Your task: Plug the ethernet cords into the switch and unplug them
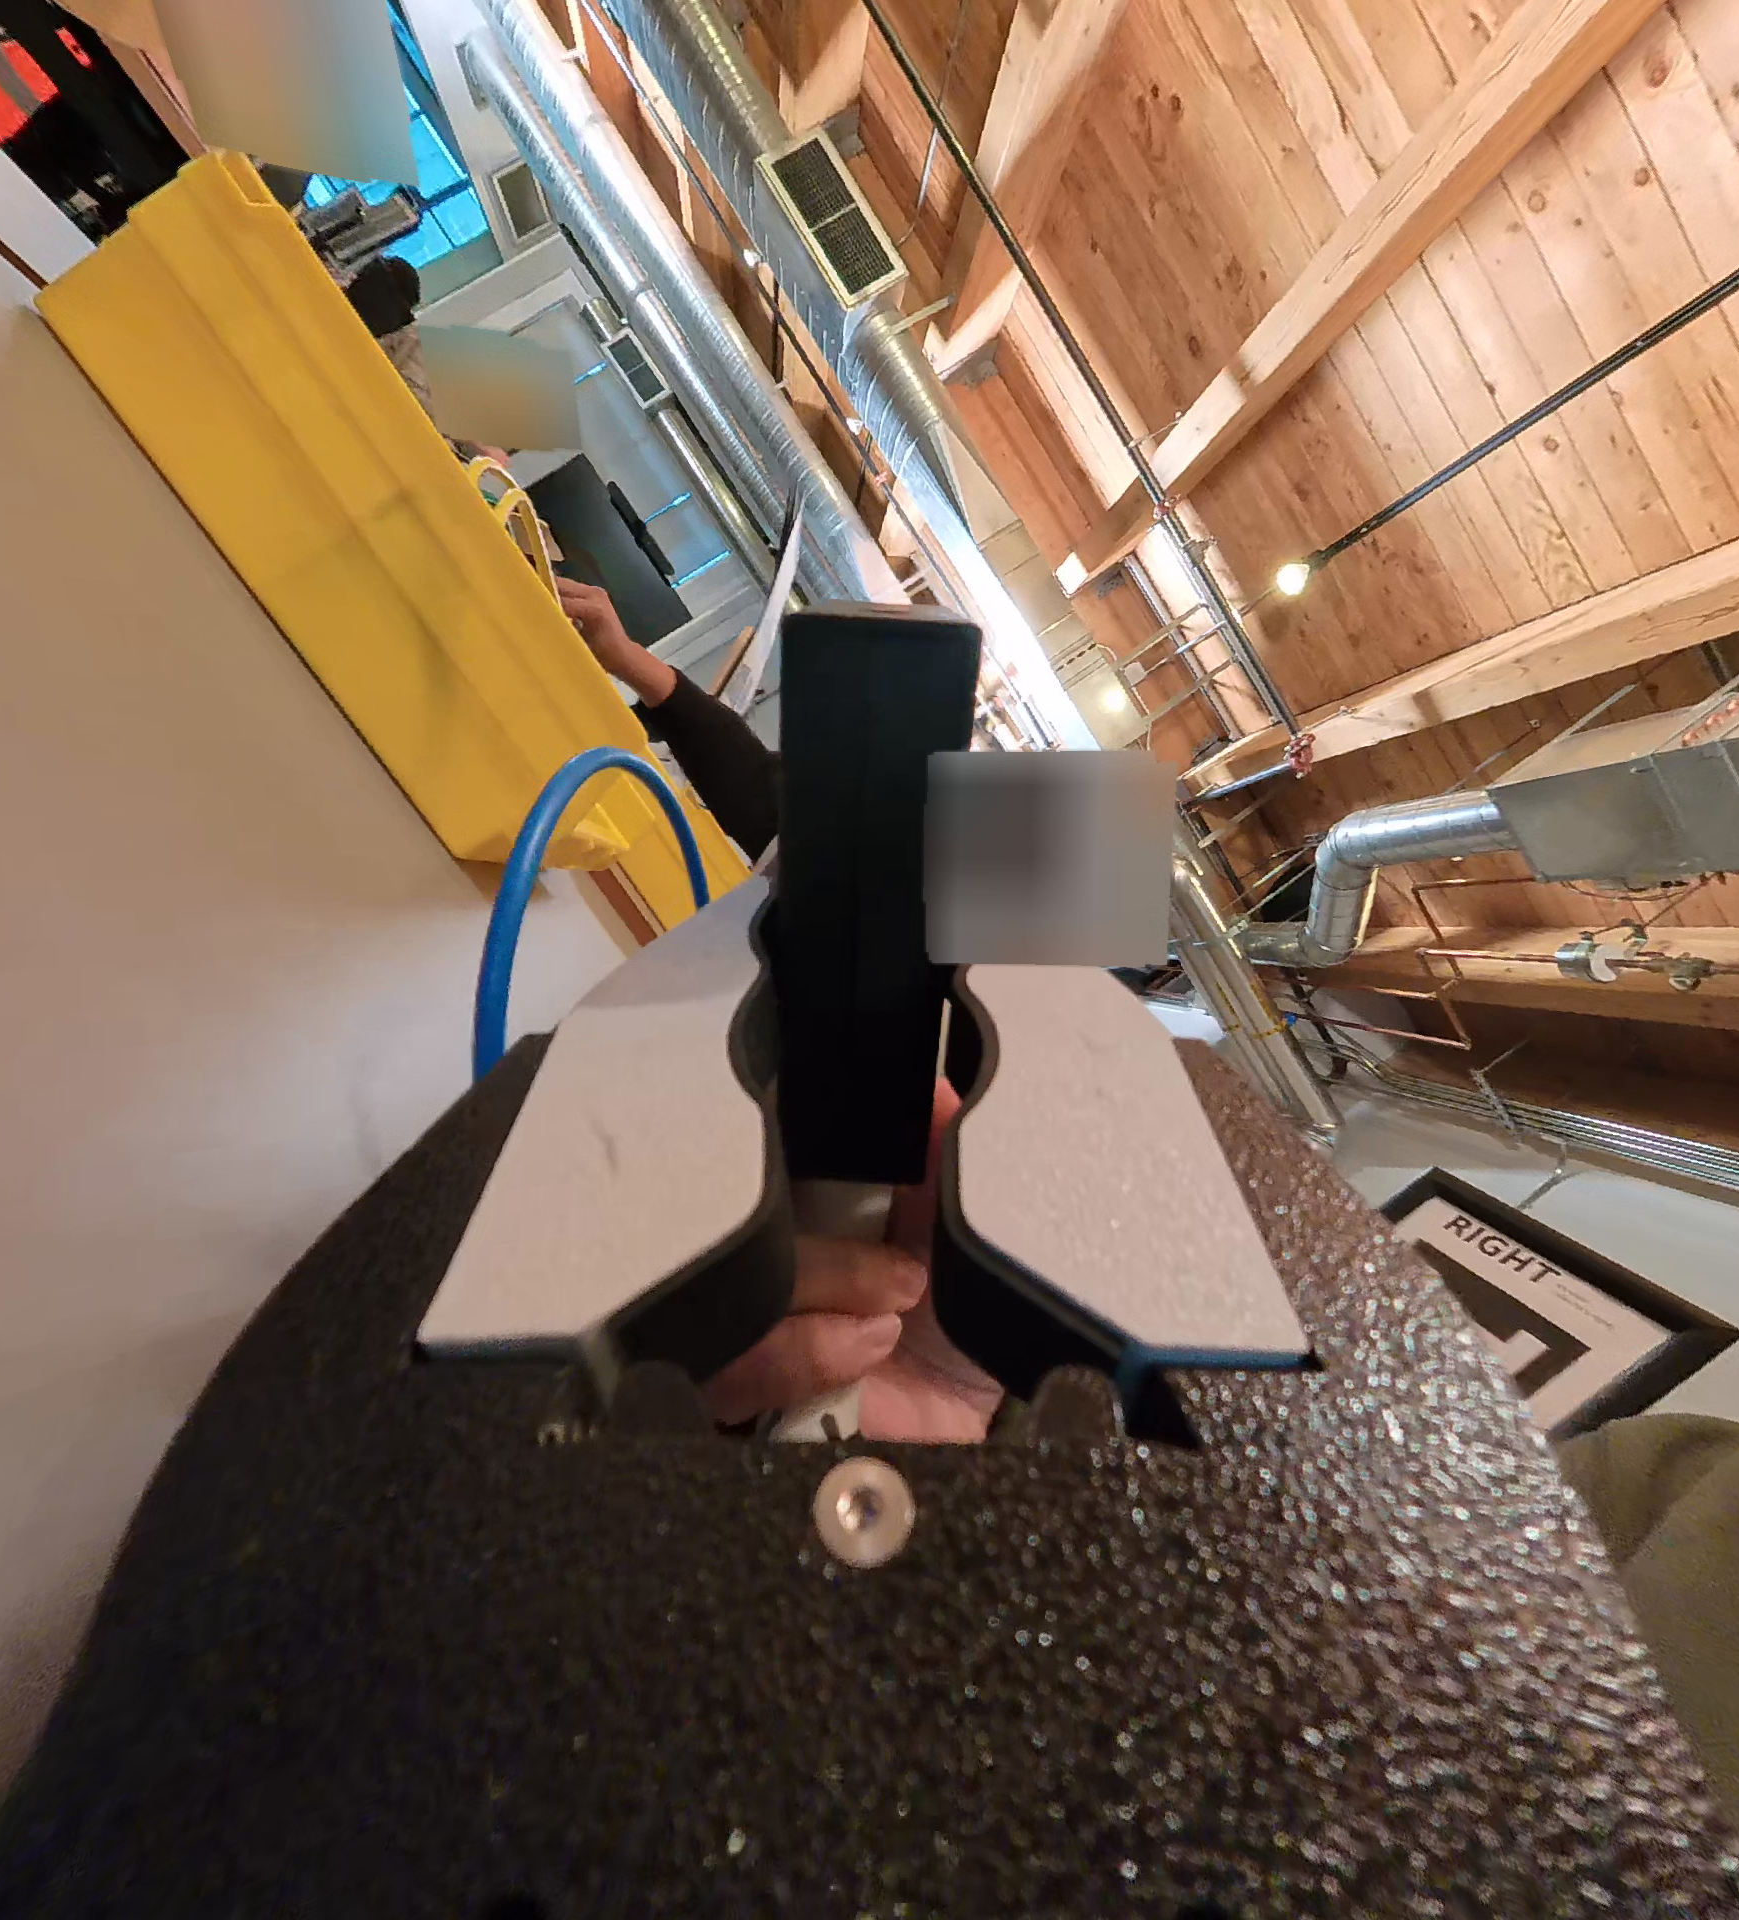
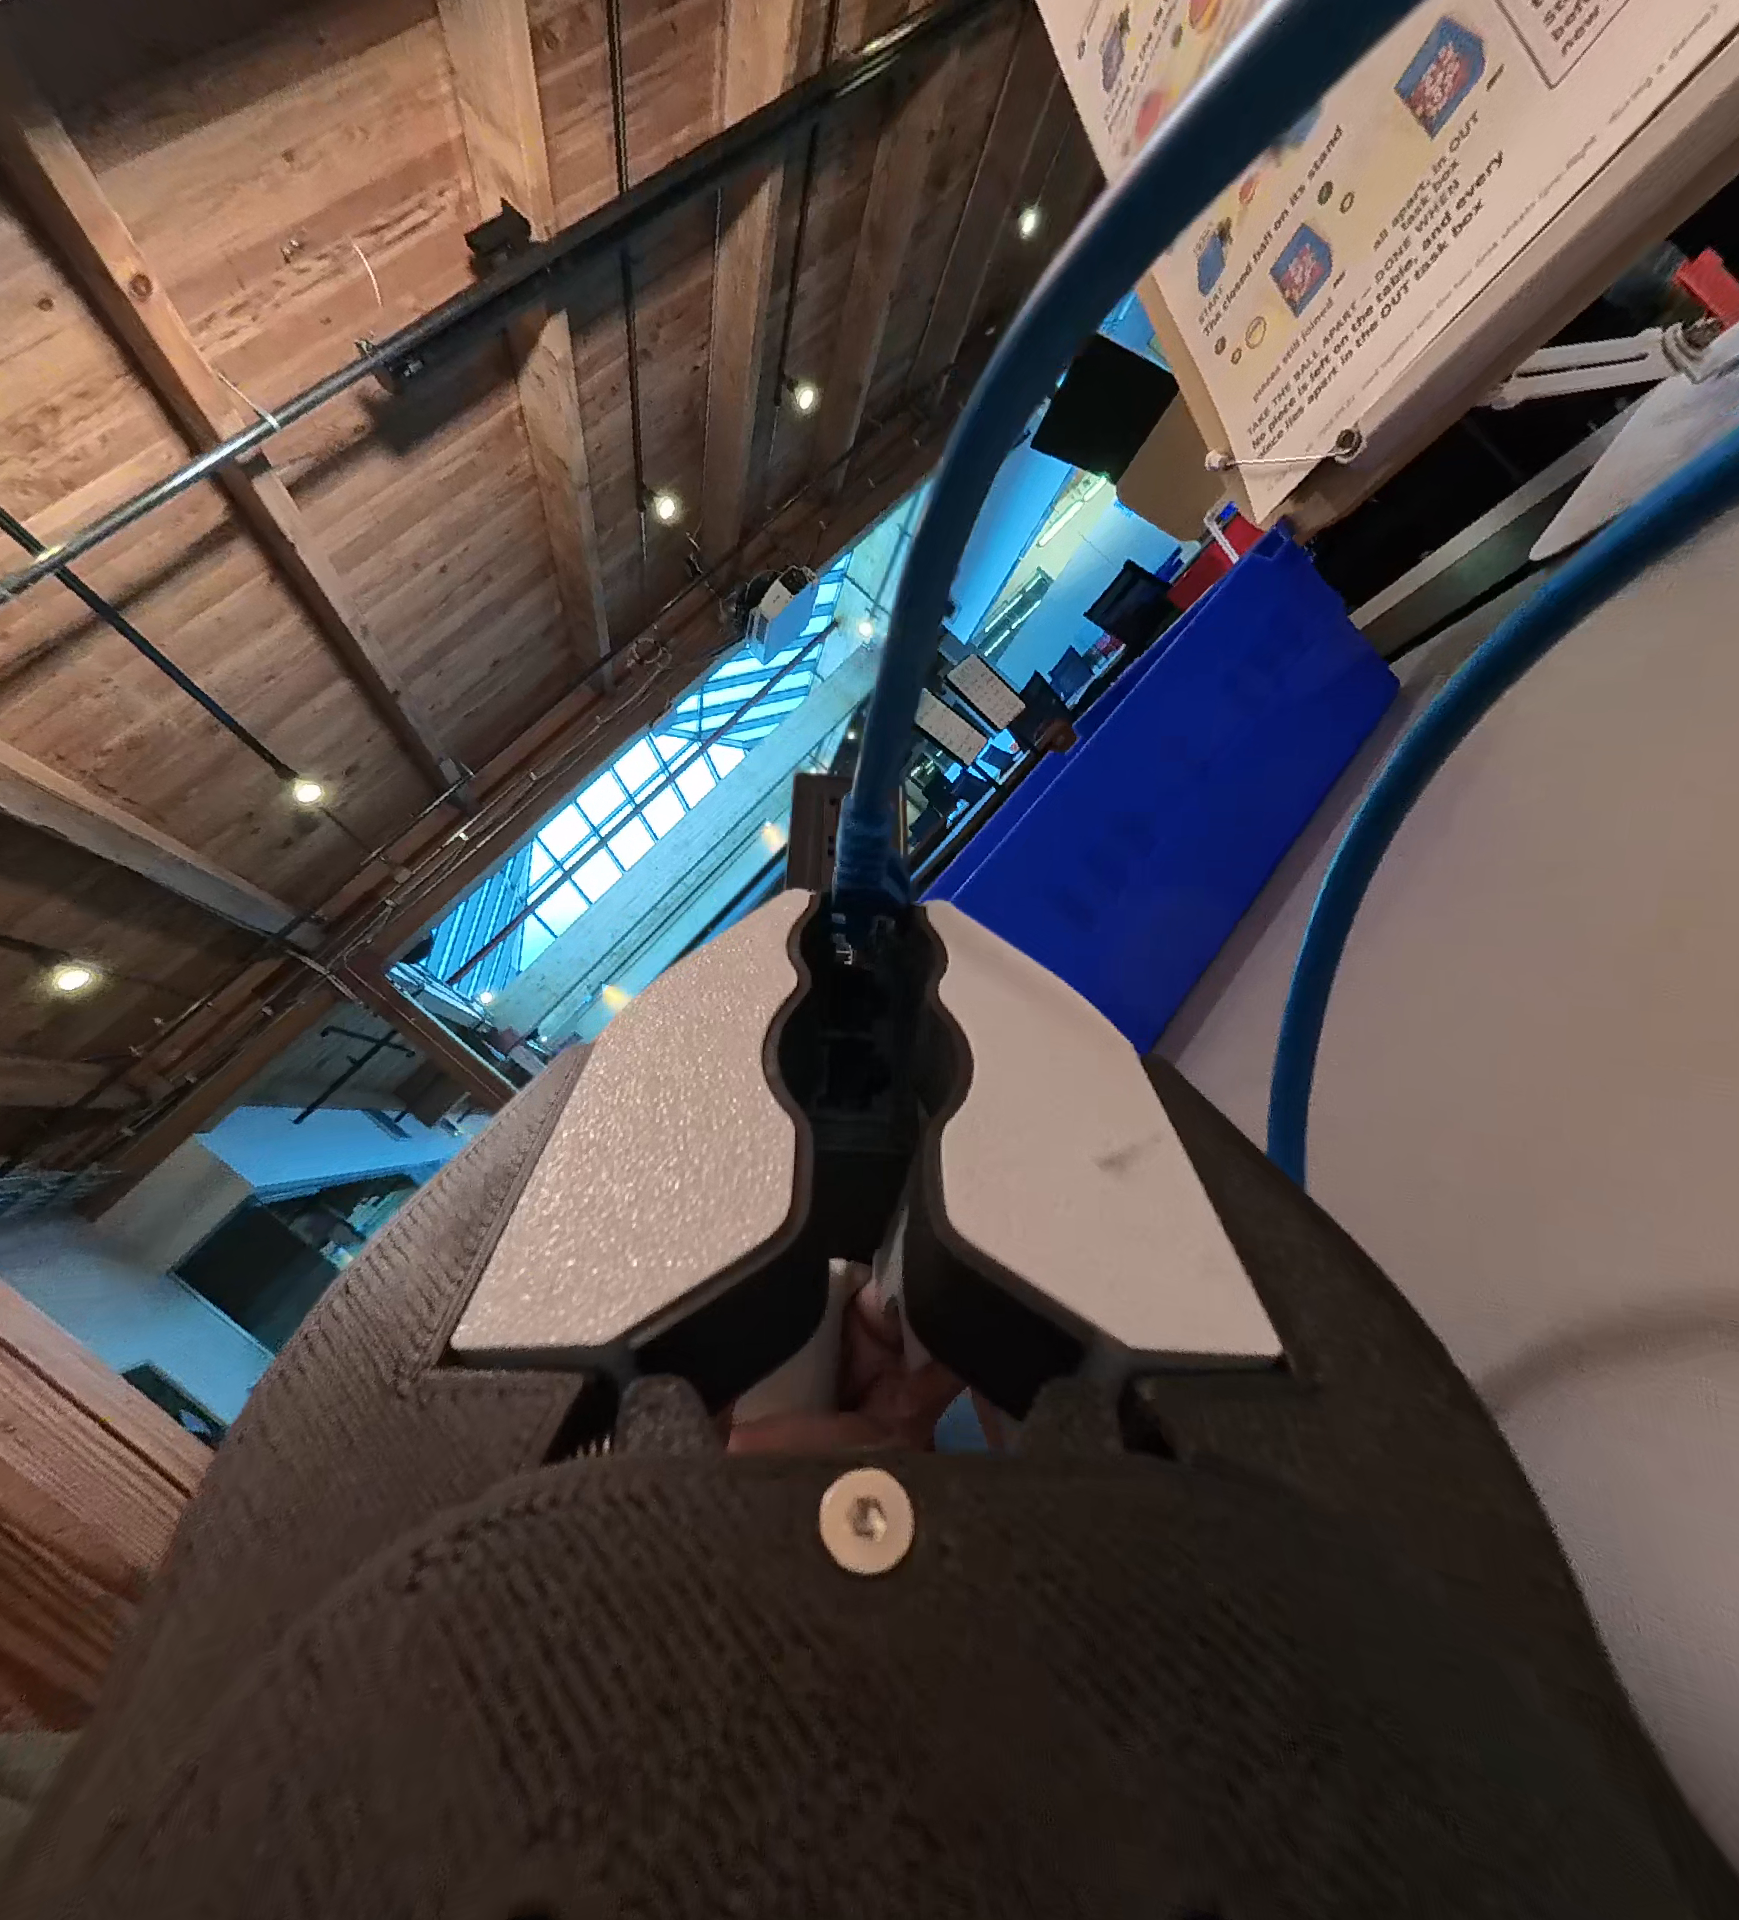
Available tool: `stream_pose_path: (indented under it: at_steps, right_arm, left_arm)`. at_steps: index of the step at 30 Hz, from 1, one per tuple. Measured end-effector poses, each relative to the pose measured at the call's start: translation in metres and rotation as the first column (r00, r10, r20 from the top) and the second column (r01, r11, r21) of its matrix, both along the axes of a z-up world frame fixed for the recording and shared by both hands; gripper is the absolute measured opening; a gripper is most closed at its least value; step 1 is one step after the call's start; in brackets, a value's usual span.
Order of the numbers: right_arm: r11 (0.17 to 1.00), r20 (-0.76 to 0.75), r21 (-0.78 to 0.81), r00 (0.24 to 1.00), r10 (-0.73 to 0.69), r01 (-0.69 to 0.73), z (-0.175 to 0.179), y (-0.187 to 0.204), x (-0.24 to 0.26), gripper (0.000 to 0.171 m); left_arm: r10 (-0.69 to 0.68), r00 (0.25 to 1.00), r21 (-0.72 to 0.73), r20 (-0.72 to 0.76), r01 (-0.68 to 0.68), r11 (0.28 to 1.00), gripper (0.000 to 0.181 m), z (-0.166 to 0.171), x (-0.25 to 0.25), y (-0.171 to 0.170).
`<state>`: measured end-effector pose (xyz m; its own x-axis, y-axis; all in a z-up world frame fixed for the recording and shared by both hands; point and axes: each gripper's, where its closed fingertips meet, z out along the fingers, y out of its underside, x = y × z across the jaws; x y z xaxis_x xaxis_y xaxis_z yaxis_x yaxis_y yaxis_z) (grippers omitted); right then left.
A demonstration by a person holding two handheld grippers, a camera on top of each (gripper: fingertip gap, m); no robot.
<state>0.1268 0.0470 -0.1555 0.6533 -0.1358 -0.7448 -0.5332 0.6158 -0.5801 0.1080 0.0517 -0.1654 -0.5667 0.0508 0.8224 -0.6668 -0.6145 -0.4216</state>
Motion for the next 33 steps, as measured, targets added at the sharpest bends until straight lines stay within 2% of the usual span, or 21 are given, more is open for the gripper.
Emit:
stream_pose_path:
  at_steps: [3,6,12,18,22,25,33]
  right_arm:
    - [1.000,-0.012,-0.021,1.000,0.002,-0.002,-0.004,0.000,0.002,0.014]
    - [0.999,0.007,-0.011,1.000,0.030,-0.030,0.000,0.001,-0.001,0.014]
    - [0.998,0.038,-0.057,0.999,0.026,-0.024,0.009,0.003,0.001,0.014]
    - [0.996,0.070,-0.071,0.996,0.053,-0.048,0.017,0.004,-0.002,0.013]
    - [0.998,0.042,-0.046,0.998,0.042,-0.040,0.011,0.003,0.000,0.013]
    - [0.998,0.029,0.044,0.999,0.038,-0.039,0.015,0.000,-0.001,0.014]
    - [0.998,-0.020,0.065,1.000,0.003,-0.001,0.011,0.002,0.003,0.014]
  left_arm:
    - [0.031,1.000,0.033,0.004,-0.031,0.999,0.027,-0.004,0.002,0.001]
    - [0.067,0.994,0.098,0.081,-0.075,0.992,0.026,0.000,0.001,0.003]
    - [0.027,0.998,-0.117,-0.060,-0.034,0.993,0.028,0.009,0.002,0.005]
    - [0.027,0.997,-0.067,0.069,-0.022,0.997,0.028,0.012,-0.005,0.001]
    - [0.008,1.000,-0.091,0.024,-0.006,0.996,0.027,0.007,-0.004,0.000]
    - [0.019,1.000,-0.129,0.005,-0.018,0.991,0.027,0.010,-0.006,-0.003]
    - [0.048,0.999,-0.104,0.005,-0.047,0.993,0.027,0.007,-0.003,0.001]
